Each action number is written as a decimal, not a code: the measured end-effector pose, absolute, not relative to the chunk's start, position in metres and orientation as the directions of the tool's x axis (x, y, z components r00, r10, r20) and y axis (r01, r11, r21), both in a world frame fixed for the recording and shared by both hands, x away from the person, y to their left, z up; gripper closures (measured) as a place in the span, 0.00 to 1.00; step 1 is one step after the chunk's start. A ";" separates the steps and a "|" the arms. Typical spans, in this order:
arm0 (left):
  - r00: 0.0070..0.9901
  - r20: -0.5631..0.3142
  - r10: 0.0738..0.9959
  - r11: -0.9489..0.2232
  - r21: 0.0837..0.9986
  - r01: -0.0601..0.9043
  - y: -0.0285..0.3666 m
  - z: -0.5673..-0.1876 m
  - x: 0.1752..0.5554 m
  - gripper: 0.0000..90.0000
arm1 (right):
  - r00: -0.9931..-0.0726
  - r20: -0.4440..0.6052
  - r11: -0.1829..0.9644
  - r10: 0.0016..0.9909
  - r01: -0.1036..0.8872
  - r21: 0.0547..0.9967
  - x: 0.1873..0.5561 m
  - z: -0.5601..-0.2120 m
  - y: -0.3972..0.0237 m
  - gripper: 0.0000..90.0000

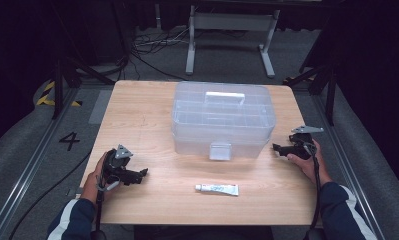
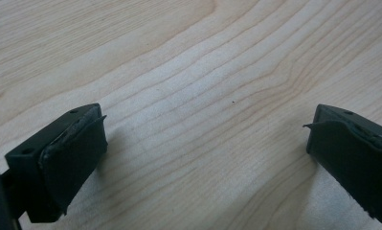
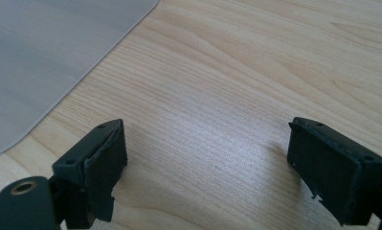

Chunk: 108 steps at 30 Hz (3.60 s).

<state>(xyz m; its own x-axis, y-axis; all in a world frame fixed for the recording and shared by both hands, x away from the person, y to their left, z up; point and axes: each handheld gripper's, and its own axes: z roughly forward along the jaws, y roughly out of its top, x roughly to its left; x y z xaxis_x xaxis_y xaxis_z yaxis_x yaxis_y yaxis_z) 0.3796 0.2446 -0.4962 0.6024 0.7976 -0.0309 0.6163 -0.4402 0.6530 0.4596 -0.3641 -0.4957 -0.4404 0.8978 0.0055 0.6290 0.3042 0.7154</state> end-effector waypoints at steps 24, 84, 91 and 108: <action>0.711 -0.039 0.702 -0.522 0.651 0.551 0.249 -0.496 0.394 0.00 | -0.480 -0.025 0.369 0.877 0.640 0.674 0.456 -0.486 -0.370 0.24; 0.699 -0.041 0.714 -0.510 0.653 0.560 0.248 -0.497 0.393 0.01 | -0.690 -0.191 0.450 0.698 0.215 0.866 0.406 -0.317 -0.300 0.29; 0.699 -0.041 0.714 -0.510 0.653 0.560 0.248 -0.497 0.393 0.01 | -0.696 -0.198 0.481 0.690 0.236 0.844 0.427 -0.314 -0.283 0.30; 0.694 -0.042 0.719 -0.507 0.652 0.564 0.247 -0.497 0.393 0.01 | -0.739 -0.239 0.558 0.630 0.217 0.801 0.461 -0.303 -0.227 0.46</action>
<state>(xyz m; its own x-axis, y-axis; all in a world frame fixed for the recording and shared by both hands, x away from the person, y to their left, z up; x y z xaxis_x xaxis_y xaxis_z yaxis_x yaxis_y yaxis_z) 0.3930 0.2468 -0.4966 0.6942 0.7186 -0.0417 0.5637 -0.5068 0.6522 0.4612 -0.2267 -0.3034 -0.7394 0.6296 -0.2386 0.2170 0.5583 0.8007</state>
